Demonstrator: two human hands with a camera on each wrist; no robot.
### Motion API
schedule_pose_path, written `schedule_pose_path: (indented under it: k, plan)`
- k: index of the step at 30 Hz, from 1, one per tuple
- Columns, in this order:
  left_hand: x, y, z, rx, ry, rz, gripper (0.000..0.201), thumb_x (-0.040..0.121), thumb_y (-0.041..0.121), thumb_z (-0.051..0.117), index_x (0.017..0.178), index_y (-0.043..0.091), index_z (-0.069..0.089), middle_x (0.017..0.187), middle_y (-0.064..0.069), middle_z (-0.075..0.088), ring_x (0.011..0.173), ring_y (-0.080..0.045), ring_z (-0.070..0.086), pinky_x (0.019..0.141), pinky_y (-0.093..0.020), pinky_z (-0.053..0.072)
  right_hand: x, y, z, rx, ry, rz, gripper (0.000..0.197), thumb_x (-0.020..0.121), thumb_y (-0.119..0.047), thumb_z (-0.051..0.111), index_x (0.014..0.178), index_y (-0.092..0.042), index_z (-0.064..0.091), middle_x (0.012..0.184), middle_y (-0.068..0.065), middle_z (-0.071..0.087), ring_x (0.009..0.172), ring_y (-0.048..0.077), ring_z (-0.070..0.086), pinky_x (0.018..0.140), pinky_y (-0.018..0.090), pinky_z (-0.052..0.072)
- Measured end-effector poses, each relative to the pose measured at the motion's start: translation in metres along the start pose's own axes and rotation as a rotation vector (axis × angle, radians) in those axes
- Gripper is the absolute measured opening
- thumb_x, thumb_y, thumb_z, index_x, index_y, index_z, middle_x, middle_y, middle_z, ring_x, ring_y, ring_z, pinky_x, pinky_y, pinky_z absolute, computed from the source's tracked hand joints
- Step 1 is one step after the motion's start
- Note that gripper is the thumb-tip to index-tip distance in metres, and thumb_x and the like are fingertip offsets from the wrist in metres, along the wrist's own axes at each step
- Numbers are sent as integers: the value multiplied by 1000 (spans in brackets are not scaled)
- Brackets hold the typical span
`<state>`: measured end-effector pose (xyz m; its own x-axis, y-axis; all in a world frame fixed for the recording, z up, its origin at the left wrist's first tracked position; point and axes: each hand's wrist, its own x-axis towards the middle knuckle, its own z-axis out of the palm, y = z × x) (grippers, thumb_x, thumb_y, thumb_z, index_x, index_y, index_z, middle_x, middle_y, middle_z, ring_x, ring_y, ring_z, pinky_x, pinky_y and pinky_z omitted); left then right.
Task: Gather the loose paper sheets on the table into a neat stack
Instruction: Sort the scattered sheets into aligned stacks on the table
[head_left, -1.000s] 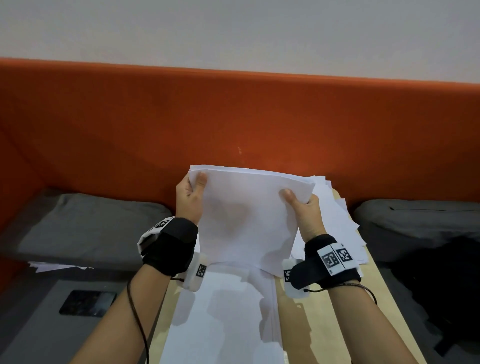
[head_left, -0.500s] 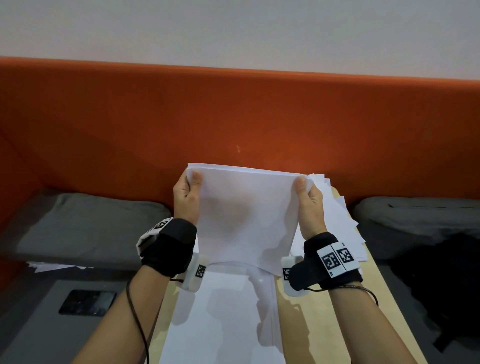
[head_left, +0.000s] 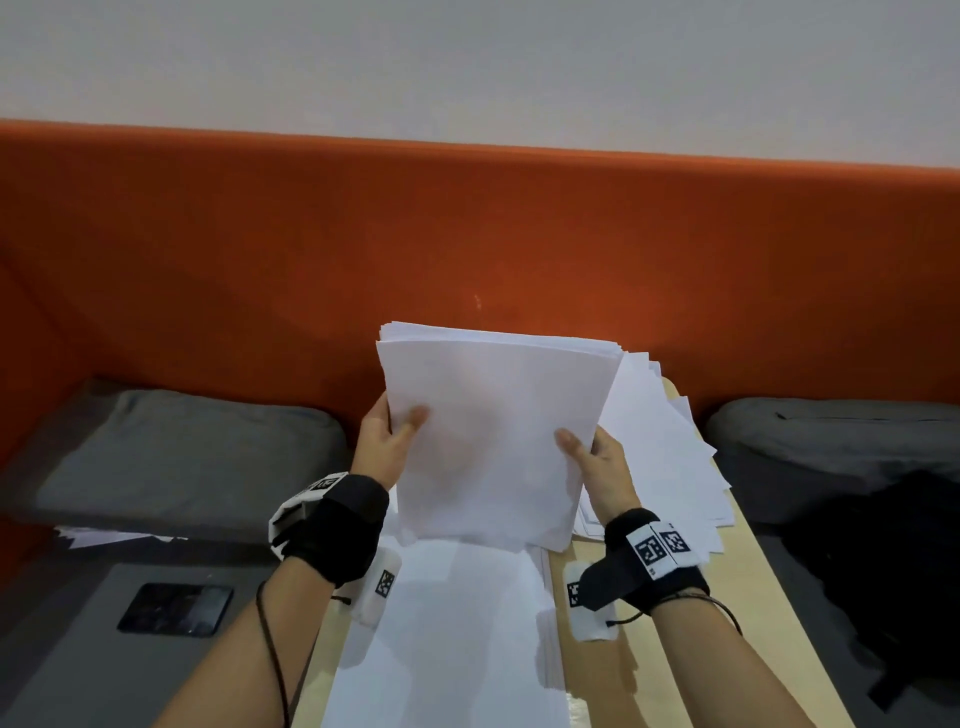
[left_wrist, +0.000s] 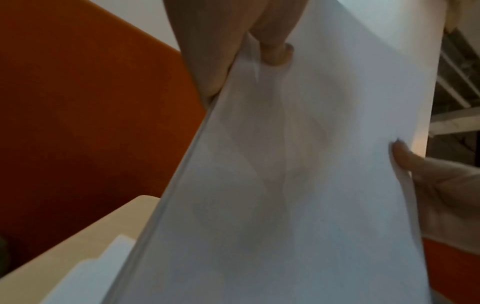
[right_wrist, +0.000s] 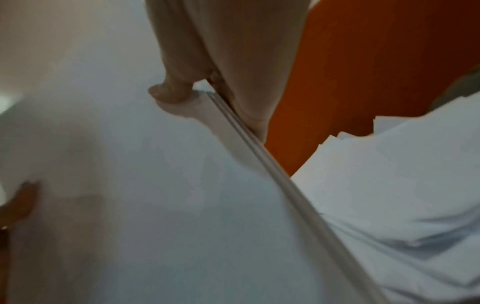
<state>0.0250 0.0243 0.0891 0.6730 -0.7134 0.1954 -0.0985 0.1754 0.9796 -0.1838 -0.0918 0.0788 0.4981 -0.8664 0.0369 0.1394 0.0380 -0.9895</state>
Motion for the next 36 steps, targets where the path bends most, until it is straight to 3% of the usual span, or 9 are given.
schedule_pose_path:
  k: [3, 7, 13, 17, 21, 24, 27, 31, 36]
  plan:
    - [-3, -1, -5, -32, -12, 6, 27, 84, 13, 66, 104, 25, 52, 98, 8, 62, 79, 11, 62, 77, -23, 49, -3, 2, 0, 22, 12, -37, 48, 67, -38, 73, 107, -16, 56, 104, -1, 68, 93, 16, 66, 69, 19, 53]
    - [-10, -4, 0, -37, -20, 0, 73, 46, 51, 79, 106, 27, 44, 104, 14, 56, 86, 17, 58, 76, -7, 46, -4, 8, 15, -27, 38, -39, 49, 70, -27, 76, 113, -14, 57, 102, -3, 69, 88, 11, 67, 66, 17, 52]
    - [-6, 0, 3, 10, 53, 61, 43, 83, -7, 61, 116, 12, 42, 102, -2, 58, 79, 15, 60, 75, -13, 49, 0, -2, 23, 17, 108, -73, 21, 85, -10, 65, 101, -20, 58, 95, -5, 66, 86, 13, 63, 66, 14, 53]
    - [2, 18, -4, -38, 37, 145, 39, 81, 15, 69, 111, 28, 46, 106, 5, 60, 94, 1, 62, 86, -18, 49, 5, -21, 27, 54, 78, -177, 24, 88, -11, 61, 108, -23, 55, 102, -7, 66, 91, 3, 65, 78, 17, 53]
    - [-4, 4, -10, -6, 35, 80, 51, 67, 46, 70, 108, 35, 43, 107, 14, 58, 99, 1, 60, 88, -18, 49, 4, -7, 27, -16, 18, -102, 36, 86, -18, 63, 120, -15, 52, 111, 2, 66, 101, 15, 64, 79, 21, 54]
    - [-8, -20, -8, 94, 52, 14, 43, 80, 23, 68, 111, 22, 39, 107, 0, 58, 102, -18, 60, 90, -30, 45, 4, 7, 27, -91, 14, -30, 30, 88, -15, 62, 117, -13, 54, 104, -1, 66, 100, 21, 64, 76, 20, 55]
    - [-9, -36, -14, 182, -10, -63, 45, 84, 0, 62, 121, 13, 41, 115, -5, 56, 96, -6, 59, 92, -28, 43, 9, 7, 26, -97, 28, -1, 20, 89, -13, 61, 108, -16, 58, 100, 0, 67, 94, 21, 64, 76, 27, 53]
    - [-21, -66, -31, 298, -114, -197, 43, 85, 0, 61, 127, 3, 48, 119, -11, 60, 112, -24, 57, 99, -35, 44, 8, 0, 23, -63, 78, -16, 17, 88, -9, 61, 102, -18, 59, 95, -3, 68, 84, 13, 64, 71, 24, 51]
    - [-33, -68, -34, 213, -175, -231, 27, 87, -3, 57, 110, 11, 54, 106, -9, 61, 94, -20, 60, 77, -22, 53, 18, -27, 12, -21, 128, -87, 23, 88, -4, 59, 111, -8, 57, 99, 3, 66, 85, 13, 64, 74, 23, 53]
